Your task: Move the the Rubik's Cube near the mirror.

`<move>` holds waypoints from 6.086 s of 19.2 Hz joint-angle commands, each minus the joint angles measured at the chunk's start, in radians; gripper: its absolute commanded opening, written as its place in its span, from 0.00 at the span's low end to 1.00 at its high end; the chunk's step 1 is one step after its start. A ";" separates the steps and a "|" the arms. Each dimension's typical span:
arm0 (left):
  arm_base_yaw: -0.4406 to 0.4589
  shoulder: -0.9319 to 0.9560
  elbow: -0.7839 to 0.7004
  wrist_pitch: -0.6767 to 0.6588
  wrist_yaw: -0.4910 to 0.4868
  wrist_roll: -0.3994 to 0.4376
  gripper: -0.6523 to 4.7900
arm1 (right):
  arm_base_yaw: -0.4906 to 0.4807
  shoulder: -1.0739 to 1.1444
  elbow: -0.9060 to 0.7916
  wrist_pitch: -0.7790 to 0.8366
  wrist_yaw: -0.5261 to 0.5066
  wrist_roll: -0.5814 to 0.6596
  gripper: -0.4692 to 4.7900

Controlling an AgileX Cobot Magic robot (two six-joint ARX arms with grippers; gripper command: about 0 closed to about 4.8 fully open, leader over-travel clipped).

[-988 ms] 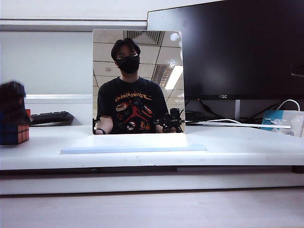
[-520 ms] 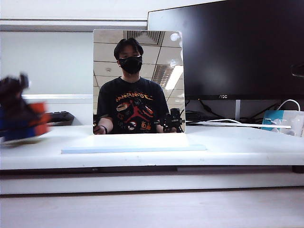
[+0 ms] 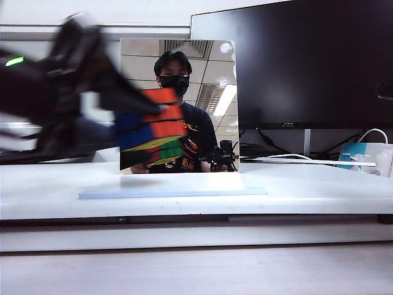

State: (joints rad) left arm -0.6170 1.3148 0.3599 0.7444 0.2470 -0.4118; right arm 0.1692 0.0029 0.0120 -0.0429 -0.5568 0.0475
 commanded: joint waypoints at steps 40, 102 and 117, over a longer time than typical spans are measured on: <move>-0.387 -0.066 0.338 -0.322 -0.990 0.285 0.11 | 0.000 0.000 -0.005 0.045 0.009 0.005 0.09; 0.661 -1.311 -0.351 -0.703 -0.116 0.351 0.12 | 0.001 0.000 -0.005 0.070 0.557 0.005 0.09; 0.661 -1.311 -0.350 -0.681 -0.131 0.351 0.12 | 0.001 0.000 -0.005 0.070 0.557 0.005 0.09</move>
State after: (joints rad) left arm 0.0425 0.0032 0.0082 0.0517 0.1154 -0.0612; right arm 0.1696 0.0029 0.0120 0.0162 -0.0002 0.0486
